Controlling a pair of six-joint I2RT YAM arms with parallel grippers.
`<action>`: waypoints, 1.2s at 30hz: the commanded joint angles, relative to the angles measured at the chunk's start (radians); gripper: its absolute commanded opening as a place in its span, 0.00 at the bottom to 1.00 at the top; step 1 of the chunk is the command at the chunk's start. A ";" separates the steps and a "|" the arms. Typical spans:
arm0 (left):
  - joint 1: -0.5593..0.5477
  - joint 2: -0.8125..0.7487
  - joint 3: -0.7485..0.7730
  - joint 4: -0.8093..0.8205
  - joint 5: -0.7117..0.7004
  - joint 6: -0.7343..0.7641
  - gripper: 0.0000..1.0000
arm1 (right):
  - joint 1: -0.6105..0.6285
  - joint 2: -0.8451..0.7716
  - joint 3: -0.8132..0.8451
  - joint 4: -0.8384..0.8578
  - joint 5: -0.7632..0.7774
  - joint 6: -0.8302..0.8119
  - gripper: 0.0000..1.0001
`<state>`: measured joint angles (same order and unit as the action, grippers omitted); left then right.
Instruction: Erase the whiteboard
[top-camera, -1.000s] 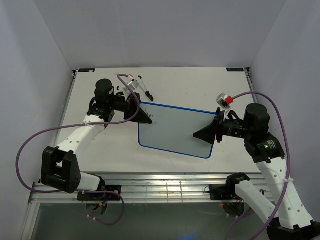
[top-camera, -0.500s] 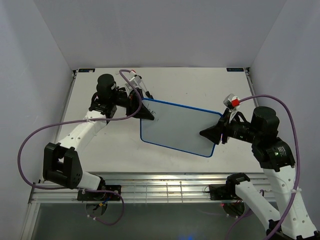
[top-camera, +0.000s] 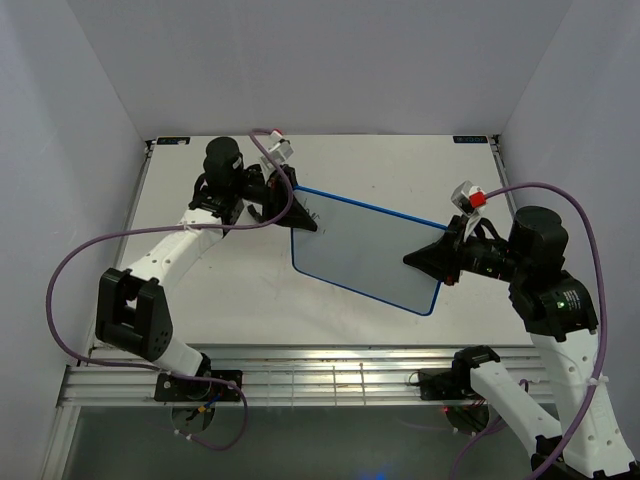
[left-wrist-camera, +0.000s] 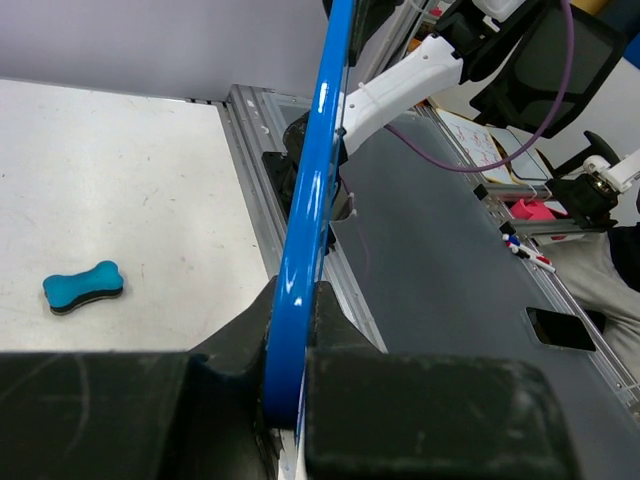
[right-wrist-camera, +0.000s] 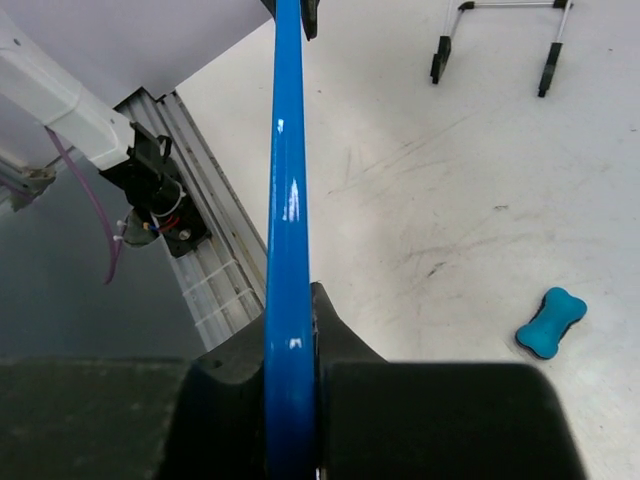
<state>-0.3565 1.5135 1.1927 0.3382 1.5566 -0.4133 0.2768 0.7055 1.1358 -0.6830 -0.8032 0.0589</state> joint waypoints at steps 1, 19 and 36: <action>0.051 0.111 0.045 -0.028 0.005 -0.027 0.00 | 0.022 -0.061 0.096 0.080 -0.099 0.025 0.08; 0.083 0.151 0.128 -0.027 -0.295 -0.082 0.98 | 0.022 0.000 0.094 0.074 0.310 0.098 0.08; -0.283 0.051 -0.051 -0.294 -1.361 -0.087 0.98 | 0.022 -0.026 0.125 0.017 0.918 0.102 0.08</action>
<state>-0.4618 1.5436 1.1118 0.1841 0.4850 -0.5232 0.2970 0.6933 1.1942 -0.7685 -0.0128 0.1577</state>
